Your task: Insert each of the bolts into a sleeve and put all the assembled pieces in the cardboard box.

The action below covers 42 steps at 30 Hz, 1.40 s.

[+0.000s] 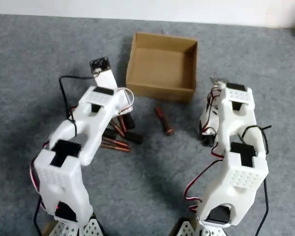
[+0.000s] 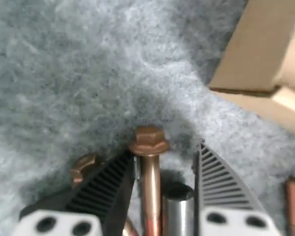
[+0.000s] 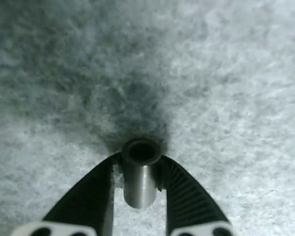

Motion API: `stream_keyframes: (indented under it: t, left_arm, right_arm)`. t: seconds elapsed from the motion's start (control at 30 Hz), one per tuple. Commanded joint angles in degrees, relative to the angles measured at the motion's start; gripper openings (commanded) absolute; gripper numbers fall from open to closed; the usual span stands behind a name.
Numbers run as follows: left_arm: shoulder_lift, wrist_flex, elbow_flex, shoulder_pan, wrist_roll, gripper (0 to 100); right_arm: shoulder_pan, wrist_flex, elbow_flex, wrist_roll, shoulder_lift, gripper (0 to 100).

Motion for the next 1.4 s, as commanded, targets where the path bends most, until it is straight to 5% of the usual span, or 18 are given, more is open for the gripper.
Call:
stream_keyframes:
  t: [0.0,0.13,0.23,0.53,1.03,1.37]
  left_arm:
    - [2.7,6.2,-5.0,-1.4,1.8,17]
    - [4.5,9.7,-7.1,-1.2,1.9,15]
    - [4.8,14.1,-8.8,-0.6,1.3,0]
    - [1.9,18.6,-14.6,1.3,-7.5,0]
    - [-42.9,18.2,-15.7,2.7,-27.3,0]
    - [-67.8,17.3,-5.9,3.1,-25.0,0]
  right_arm:
    - [0.3,-0.7,-0.3,-0.7,-0.6,0.5]
    - [0.3,-0.7,-0.2,-0.7,-0.5,0.5]
    - [0.3,-0.7,-0.1,-0.7,-0.5,0.5]
    - [0.2,1.4,-2.9,-0.7,-1.5,0.5]
    - [-7.4,5.1,-15.4,-0.7,-33.6,0.5]
    - [-25.5,-2.2,6.2,-6.4,-65.9,0.5]
